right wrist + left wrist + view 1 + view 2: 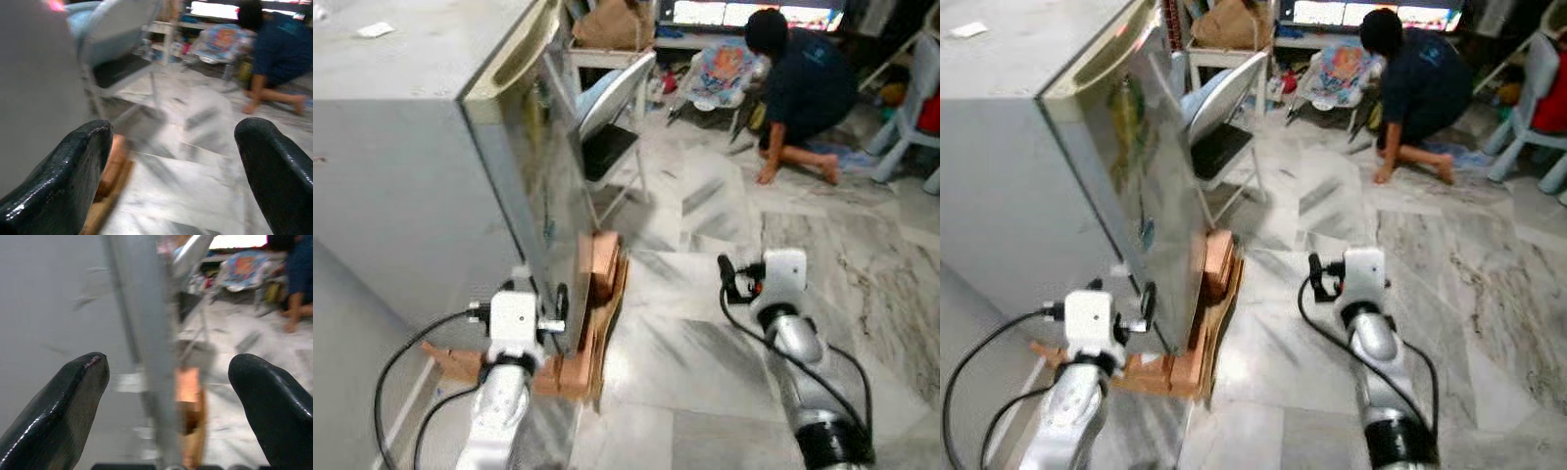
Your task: Restocking fridge
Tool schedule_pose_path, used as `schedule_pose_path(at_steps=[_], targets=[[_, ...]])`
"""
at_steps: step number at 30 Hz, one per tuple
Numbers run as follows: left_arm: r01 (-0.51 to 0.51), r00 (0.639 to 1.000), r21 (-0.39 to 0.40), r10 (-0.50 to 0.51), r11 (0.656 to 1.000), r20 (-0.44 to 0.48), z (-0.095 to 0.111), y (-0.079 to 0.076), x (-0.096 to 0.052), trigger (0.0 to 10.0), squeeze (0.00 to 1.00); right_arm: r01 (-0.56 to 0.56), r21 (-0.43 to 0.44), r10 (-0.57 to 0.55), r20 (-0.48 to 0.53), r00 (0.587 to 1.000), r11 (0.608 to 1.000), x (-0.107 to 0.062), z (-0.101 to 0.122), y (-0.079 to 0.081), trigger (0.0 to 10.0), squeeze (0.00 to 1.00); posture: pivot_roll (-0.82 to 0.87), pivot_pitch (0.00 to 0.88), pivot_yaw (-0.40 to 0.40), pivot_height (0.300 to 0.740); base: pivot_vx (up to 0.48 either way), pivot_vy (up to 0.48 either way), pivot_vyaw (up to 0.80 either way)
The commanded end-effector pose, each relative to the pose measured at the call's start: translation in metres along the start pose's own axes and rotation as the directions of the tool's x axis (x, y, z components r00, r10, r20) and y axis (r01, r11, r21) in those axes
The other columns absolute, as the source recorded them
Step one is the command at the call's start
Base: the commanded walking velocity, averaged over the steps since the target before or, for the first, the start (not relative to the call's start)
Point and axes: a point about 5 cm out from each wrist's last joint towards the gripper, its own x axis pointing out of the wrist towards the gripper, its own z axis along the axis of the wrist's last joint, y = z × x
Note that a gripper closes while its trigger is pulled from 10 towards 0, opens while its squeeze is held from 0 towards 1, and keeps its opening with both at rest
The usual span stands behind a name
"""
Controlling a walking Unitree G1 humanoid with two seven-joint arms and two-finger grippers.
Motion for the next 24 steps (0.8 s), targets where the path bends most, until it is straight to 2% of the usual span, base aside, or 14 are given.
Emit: schedule_pose_path(at_steps=[1, 4, 7, 11, 13, 15, 18, 24], targets=[[0.015, 1.000, -0.004, -0.015, 1.000, 0.011, 0.002, -0.006, 0.001, 10.0, 0.00, 0.029, -0.020, -0.029, -0.009, 1.000, 0.999, -0.002, -0.002, -0.011, 10.0, 0.00, -0.03, 0.028, -0.006, 0.740, 0.266, 0.000, 0.00], [0.004, 1.000, 0.009, -0.004, 1.000, 0.008, 0.001, -0.004, 0.001, 10.0, 0.00, 0.030, -0.025, -0.030, -0.010, 0.999, 0.999, -0.001, -0.001, -0.011, 10.0, 0.00, -0.02, 0.026, -0.011, 0.740, 0.000, 0.000, 0.00], [0.008, 1.000, 0.069, -0.009, 0.998, 0.021, 0.002, -0.001, 0.002, 10.0, 0.00, 0.027, -0.028, -0.028, -0.014, 1.000, 0.999, -0.001, -0.002, -0.012, 10.0, 0.00, -0.02, 0.025, -0.016, 0.740, 0.000, 0.000, -0.71], [-0.010, 0.998, 0.099, 0.005, 0.995, 0.055, 0.004, 0.007, 0.006, 10.0, 0.00, 0.020, -0.030, -0.020, -0.017, 1.000, 0.999, 0.000, -0.002, -0.011, 10.0, 0.00, -0.02, 0.024, -0.017, 0.740, 0.000, 0.000, -0.80], [-0.010, 0.998, 0.100, 0.004, 0.995, 0.060, 0.004, 0.008, 0.006, 10.0, 0.00, 0.020, -0.030, -0.020, -0.017, 1.000, 0.999, 0.000, -0.002, -0.010, 10.0, 0.00, -0.02, 0.024, -0.017, 0.740, 0.000, 0.000, -0.80], [-0.055, 0.995, 0.017, 0.054, 0.998, 0.081, 0.006, 0.016, 0.008, 10.0, 0.00, 0.020, -0.032, -0.021, -0.027, 0.999, 0.999, 0.000, -0.005, -0.009, 10.0, 0.00, -0.02, 0.022, -0.014, 0.740, 0.000, 0.000, -0.80], [-0.122, 0.990, 0.032, 0.119, 0.992, 0.071, 0.006, 0.022, 0.010, 10.0, 0.00, 0.022, -0.026, -0.023, -0.037, 0.999, 0.999, -0.003, -0.008, -0.010, 10.0, 0.00, -0.03, 0.027, -0.012, 0.740, 0.000, 0.000, -0.75], [-0.147, 0.988, 0.037, 0.145, 0.988, 0.055, 0.003, 0.024, 0.012, 10.0, 0.00, 0.021, -0.030, -0.022, -0.042, 0.999, 0.999, -0.006, -0.010, -0.011, 10.0, 0.00, -0.04, 0.035, -0.011, 0.740, 0.000, 0.000, -0.30]])
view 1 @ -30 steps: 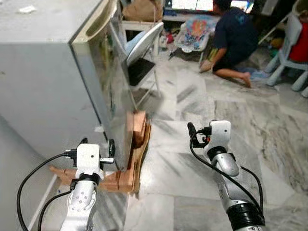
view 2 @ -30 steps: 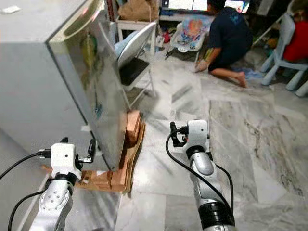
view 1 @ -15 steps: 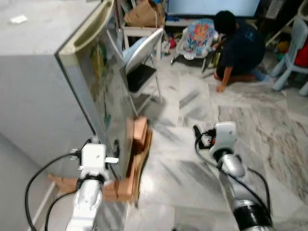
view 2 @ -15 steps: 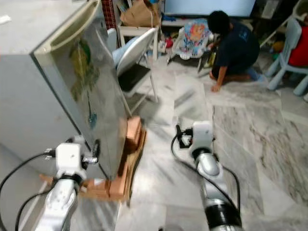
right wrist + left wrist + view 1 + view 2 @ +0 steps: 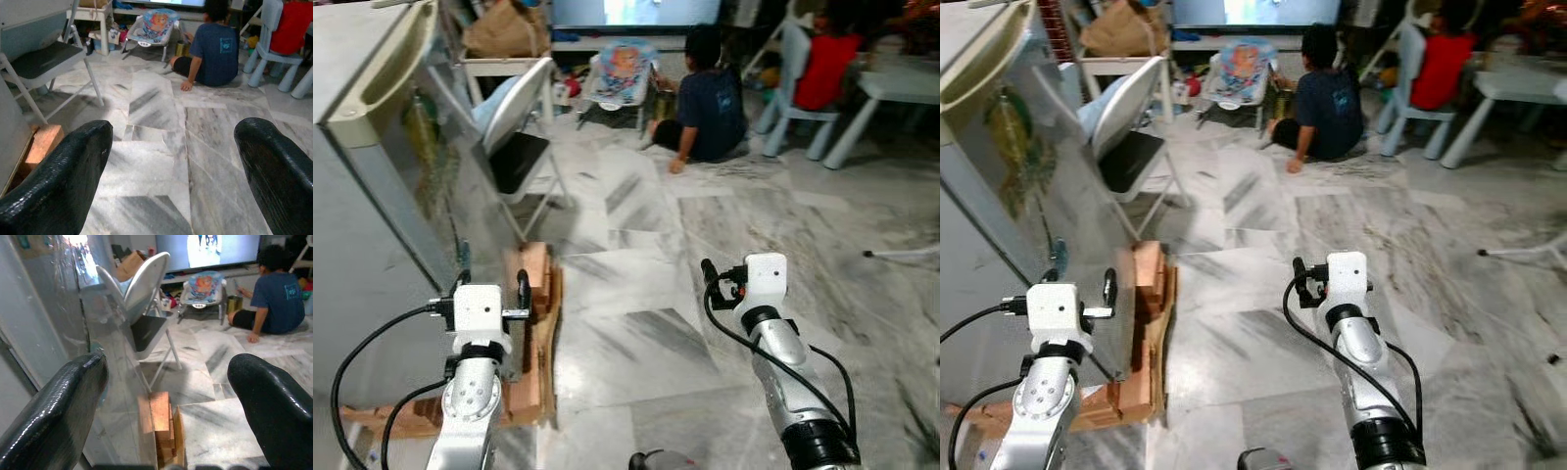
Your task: Restocking fridge
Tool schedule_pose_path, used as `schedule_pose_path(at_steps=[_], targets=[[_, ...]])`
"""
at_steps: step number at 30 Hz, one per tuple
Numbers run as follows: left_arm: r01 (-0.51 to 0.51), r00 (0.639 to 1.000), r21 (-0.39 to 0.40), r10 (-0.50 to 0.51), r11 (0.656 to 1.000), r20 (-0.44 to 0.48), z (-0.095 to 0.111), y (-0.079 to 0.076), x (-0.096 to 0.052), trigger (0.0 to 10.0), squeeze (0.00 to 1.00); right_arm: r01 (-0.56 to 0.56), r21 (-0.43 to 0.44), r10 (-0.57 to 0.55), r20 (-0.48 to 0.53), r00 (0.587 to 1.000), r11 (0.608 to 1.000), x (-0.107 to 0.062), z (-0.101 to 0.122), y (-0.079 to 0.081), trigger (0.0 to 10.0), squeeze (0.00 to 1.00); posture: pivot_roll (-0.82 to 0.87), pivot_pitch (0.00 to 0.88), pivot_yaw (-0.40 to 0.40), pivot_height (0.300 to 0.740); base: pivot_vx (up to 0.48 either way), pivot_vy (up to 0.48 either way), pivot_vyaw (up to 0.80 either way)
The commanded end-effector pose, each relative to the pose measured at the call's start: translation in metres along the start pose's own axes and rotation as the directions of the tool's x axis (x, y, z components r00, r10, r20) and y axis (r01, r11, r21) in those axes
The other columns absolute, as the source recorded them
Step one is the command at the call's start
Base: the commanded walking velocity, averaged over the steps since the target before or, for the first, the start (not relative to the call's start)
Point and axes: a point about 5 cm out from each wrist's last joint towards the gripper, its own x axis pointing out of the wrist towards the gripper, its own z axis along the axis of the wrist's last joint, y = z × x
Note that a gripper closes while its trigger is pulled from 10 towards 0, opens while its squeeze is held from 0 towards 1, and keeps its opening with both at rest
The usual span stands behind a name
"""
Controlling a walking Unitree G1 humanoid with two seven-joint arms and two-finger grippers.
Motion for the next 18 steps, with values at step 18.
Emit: schedule_pose_path(at_steps=[18], targets=[[-0.110, 0.993, 0.054, 0.111, 0.993, -0.028, -0.001, 0.005, 0.038, 10.0, 0.00, -0.021, -0.013, 0.021, -0.009, 1.000, 1.000, -0.008, 0.001, 0.001, 10.0, 0.00, -0.06, 0.081, -0.014, 0.740, 0.000, 0.000, 0.00]])
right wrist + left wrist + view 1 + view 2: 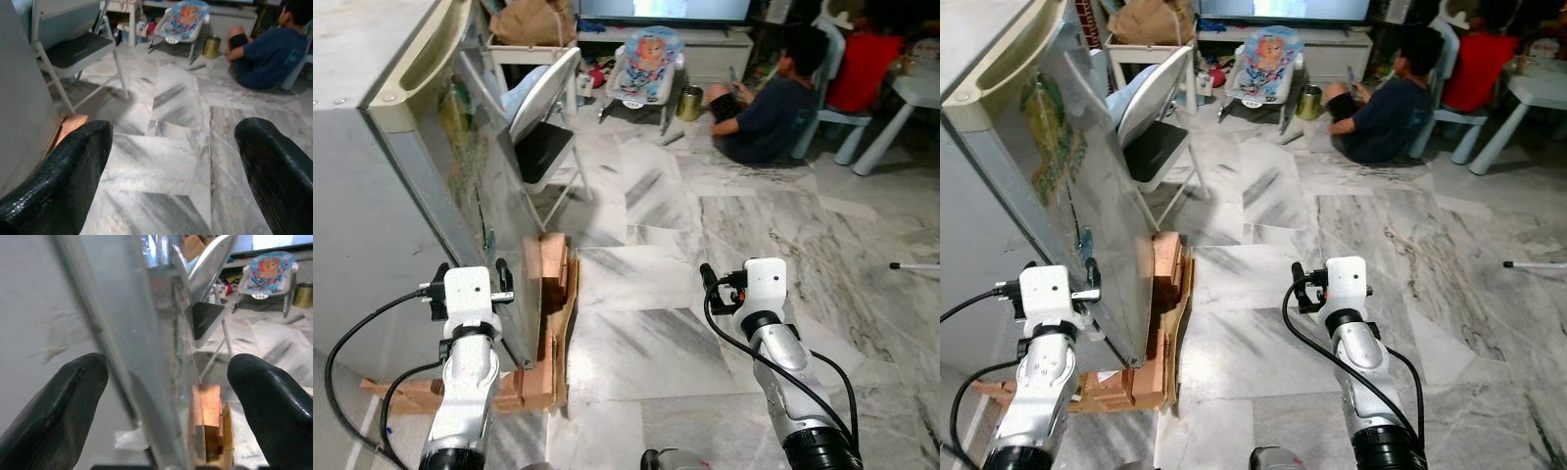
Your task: Restocking fridge
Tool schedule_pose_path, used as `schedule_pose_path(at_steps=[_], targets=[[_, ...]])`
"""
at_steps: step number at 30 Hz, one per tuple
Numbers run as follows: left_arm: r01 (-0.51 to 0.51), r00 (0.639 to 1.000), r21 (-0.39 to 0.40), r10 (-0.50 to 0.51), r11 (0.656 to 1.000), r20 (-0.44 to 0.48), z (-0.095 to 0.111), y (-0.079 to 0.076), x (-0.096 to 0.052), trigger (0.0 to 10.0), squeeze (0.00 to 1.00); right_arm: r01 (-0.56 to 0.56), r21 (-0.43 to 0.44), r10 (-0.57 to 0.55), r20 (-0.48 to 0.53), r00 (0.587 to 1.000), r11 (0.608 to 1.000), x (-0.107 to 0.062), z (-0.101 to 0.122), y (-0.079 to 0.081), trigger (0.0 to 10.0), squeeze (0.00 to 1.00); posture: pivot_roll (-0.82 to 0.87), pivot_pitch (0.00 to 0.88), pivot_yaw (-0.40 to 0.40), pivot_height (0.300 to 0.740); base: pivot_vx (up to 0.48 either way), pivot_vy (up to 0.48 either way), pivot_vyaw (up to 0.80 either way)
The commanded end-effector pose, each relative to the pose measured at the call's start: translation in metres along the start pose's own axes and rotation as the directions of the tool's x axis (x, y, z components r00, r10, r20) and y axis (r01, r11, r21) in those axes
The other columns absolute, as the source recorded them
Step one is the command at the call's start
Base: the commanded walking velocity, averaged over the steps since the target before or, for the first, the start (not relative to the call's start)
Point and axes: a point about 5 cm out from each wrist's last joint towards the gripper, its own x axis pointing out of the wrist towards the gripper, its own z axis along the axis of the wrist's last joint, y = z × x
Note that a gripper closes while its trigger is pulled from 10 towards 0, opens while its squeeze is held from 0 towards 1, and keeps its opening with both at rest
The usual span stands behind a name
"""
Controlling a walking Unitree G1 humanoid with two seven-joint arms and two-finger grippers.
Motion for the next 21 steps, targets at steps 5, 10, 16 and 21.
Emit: schedule_pose_path(at_steps=[5, 10, 16, 21], targets=[[-0.002, 1.000, 0.046, 0.003, 0.999, -0.030, -0.004, -0.001, 0.016, 10.0, 0.00, -0.003, -0.014, 0.003, -0.001, 1.000, 1.000, -0.003, 0.003, -0.002, 10.0, 0.00, -0.08, 0.087, -0.008, 0.740, 0.000, 0.000, 0.00], [-0.050, 0.997, 0.063, 0.054, 0.997, -0.052, -0.009, 0.011, 0.022, 10.0, 0.00, 0.007, -0.010, -0.007, 0.001, 1.000, 1.000, -0.004, 0.007, -0.005, 10.0, 0.00, -0.08, 0.090, -0.007, 0.740, 0.000, 0.000, 0.00], [-0.055, 0.996, 0.062, 0.059, 0.997, -0.060, -0.014, 0.011, 0.021, 10.0, 0.00, -0.002, -0.014, 0.002, -0.012, 1.000, 1.000, -0.004, 0.005, -0.005, 10.0, 0.00, -0.08, 0.089, -0.012, 0.740, 0.000, 0.000, 0.00], [-0.051, 0.997, 0.036, 0.053, 0.998, -0.052, -0.010, 0.004, 0.026, 10.0, 0.00, -0.016, -0.017, 0.016, -0.018, 1.000, 1.000, -0.003, 0.005, -0.002, 10.0, 0.00, -0.07, 0.088, -0.016, 0.740, 0.000, 0.000, 0.00]])
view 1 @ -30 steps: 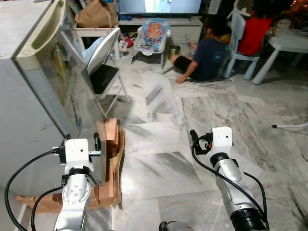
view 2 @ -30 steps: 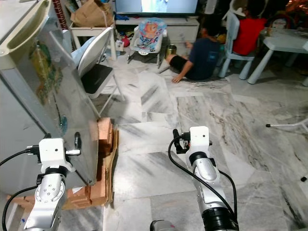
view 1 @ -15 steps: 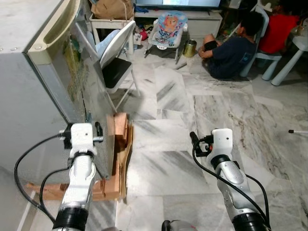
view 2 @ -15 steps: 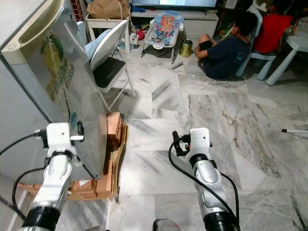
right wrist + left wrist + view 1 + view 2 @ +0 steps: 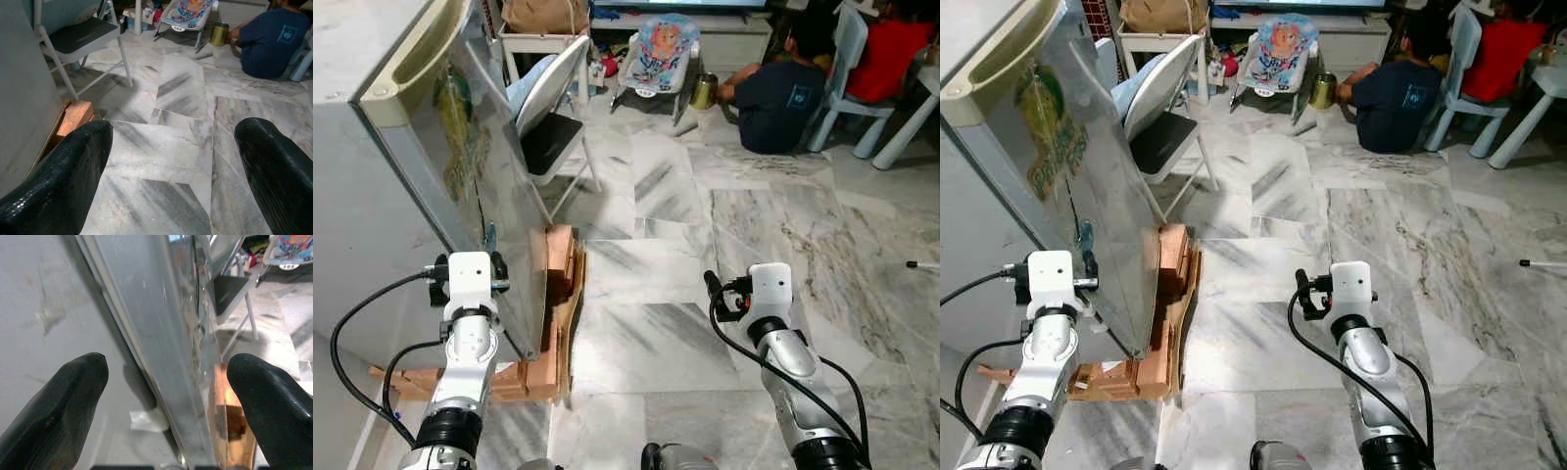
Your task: Restocking fridge
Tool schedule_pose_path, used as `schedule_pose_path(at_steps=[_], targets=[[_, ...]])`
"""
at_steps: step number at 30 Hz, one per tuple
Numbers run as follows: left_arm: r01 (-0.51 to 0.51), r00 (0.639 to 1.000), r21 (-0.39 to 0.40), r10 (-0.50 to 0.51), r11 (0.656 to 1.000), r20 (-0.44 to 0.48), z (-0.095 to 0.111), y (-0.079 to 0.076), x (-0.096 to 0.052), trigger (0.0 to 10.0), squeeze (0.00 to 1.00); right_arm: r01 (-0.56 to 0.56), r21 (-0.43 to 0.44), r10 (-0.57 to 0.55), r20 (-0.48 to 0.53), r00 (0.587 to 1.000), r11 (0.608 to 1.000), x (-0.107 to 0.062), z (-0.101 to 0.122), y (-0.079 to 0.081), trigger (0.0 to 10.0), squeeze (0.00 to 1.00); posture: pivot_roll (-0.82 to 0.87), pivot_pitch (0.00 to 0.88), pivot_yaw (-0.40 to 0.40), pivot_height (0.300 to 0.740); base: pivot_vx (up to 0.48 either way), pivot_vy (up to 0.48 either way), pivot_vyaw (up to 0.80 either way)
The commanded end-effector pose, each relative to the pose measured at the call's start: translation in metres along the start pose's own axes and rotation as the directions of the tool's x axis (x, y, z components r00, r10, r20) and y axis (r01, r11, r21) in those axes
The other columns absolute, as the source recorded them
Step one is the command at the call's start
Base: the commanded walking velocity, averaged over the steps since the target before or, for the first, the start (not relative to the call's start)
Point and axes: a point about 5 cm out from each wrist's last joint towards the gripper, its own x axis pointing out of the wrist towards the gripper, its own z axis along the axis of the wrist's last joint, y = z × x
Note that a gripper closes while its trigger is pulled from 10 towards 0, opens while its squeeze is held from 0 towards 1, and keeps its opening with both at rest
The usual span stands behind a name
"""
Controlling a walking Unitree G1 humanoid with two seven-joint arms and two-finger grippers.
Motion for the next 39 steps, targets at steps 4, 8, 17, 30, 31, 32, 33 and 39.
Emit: schedule_pose_path(at_steps=[4, 8, 17, 30, 31, 32, 33, 39], targets=[[0.048, 0.998, -0.044, -0.046, 0.998, 0.046, 0.015, -0.013, 0.006, 10.0, 0.00, -0.014, -0.008, 0.014, 0.011, 1.000, 1.000, 0.002, 0.005, 0.001, 10.0, 0.00, -0.07, 0.086, -0.018, 0.740, 0.000, 0.000, 0.00], [0.108, 0.992, -0.054, -0.104, 0.993, 0.071, 0.023, -0.027, 0.007, 10.0, 0.00, -0.013, -0.010, 0.014, 0.008, 1.000, 1.000, 0.004, 0.005, 0.000, 10.0, 0.00, -0.07, 0.081, -0.017, 0.740, 0.000, 0.000, 0.00], [0.161, 0.984, -0.021, -0.159, 0.987, 0.079, 0.038, -0.046, 0.020, 10.0, 0.00, -0.016, -0.015, 0.016, 0.001, 1.000, 1.000, 0.006, 0.005, 0.000, 10.0, 0.00, -0.08, 0.069, -0.014, 0.740, 0.000, 0.000, 0.00], [0.117, 0.992, 0.004, -0.117, 0.993, 0.057, 0.039, -0.038, 0.029, 10.0, 0.00, -0.021, -0.012, 0.020, -0.022, 1.000, 1.000, 0.004, -0.001, 0.002, 10.0, 0.00, -0.08, 0.066, -0.004, 0.740, 0.000, 0.000, 0.00], [0.108, 0.992, 0.016, -0.109, 0.994, 0.059, 0.039, -0.037, 0.030, 10.0, 0.00, -0.021, -0.011, 0.021, -0.023, 1.000, 1.000, 0.004, -0.001, 0.002, 10.0, 0.00, -0.08, 0.066, -0.004, 0.740, 0.000, 0.000, 0.00], [0.086, 0.995, 0.032, -0.088, 0.996, 0.046, 0.040, -0.034, 0.033, 10.0, 0.00, -0.022, -0.011, 0.022, -0.023, 0.999, 1.000, 0.004, -0.001, 0.002, 10.0, 0.00, -0.08, 0.064, -0.003, 0.740, 0.000, 0.000, 0.00], [0.080, 0.996, 0.032, -0.081, 0.996, 0.040, 0.040, -0.033, 0.034, 10.0, 0.00, -0.023, -0.011, 0.023, -0.023, 0.999, 1.000, 0.004, -0.001, 0.002, 10.0, 0.00, -0.08, 0.064, -0.003, 0.740, 0.000, 0.000, 0.00], [0.044, 0.999, 0.032, -0.044, 0.999, 0.011, 0.036, -0.028, 0.036, 10.0, 0.00, -0.025, -0.011, 0.024, -0.025, 0.999, 1.000, 0.004, -0.001, 0.003, 10.0, 0.00, -0.08, 0.063, 0.000, 0.740, 0.000, 0.000, 0.00]])
